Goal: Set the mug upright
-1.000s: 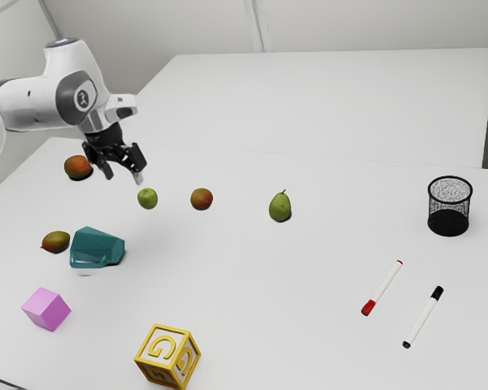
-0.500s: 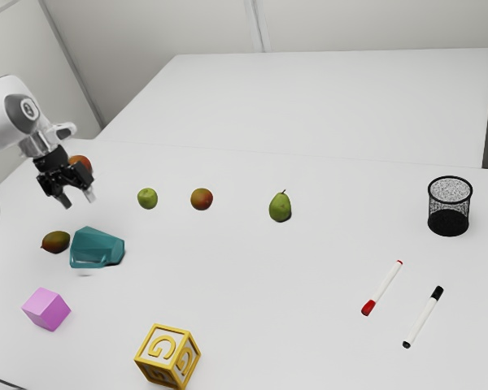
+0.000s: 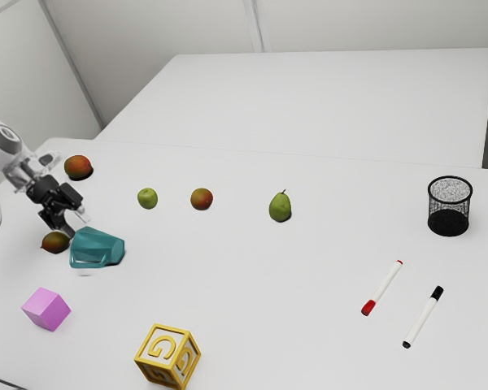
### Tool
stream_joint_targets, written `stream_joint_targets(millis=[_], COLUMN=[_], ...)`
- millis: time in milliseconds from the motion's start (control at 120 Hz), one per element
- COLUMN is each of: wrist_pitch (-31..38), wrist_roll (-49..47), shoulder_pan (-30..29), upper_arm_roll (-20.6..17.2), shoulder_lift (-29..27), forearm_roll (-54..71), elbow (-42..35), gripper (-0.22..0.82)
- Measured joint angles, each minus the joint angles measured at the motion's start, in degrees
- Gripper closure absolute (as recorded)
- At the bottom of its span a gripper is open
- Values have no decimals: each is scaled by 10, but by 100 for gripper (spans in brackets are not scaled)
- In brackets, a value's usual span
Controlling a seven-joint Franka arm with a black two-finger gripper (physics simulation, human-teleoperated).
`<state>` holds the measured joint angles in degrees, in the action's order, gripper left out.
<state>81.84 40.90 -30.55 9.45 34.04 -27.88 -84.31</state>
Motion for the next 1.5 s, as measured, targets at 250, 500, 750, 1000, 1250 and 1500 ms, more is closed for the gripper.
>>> stream_joint_targets(millis=[250,500,750,1000,1250,1500], wrist_pitch=[-12,1,-1,-2,-8,-14], wrist_roll=[-1,-25,-44,-59,-70,-77], shoulder_pan=[-9,-13,-14,-9,-9,-8], upper_arm_roll=[1,4,4,2,0,-3], shoulder_lift=[18,14,8,8,0,-2], forearm_roll=[-54,-82,-100,-107,-115,-131], elbow=[-12,-32,-33,-38,-39,-50], gripper=[0,11,22,39,66,75])
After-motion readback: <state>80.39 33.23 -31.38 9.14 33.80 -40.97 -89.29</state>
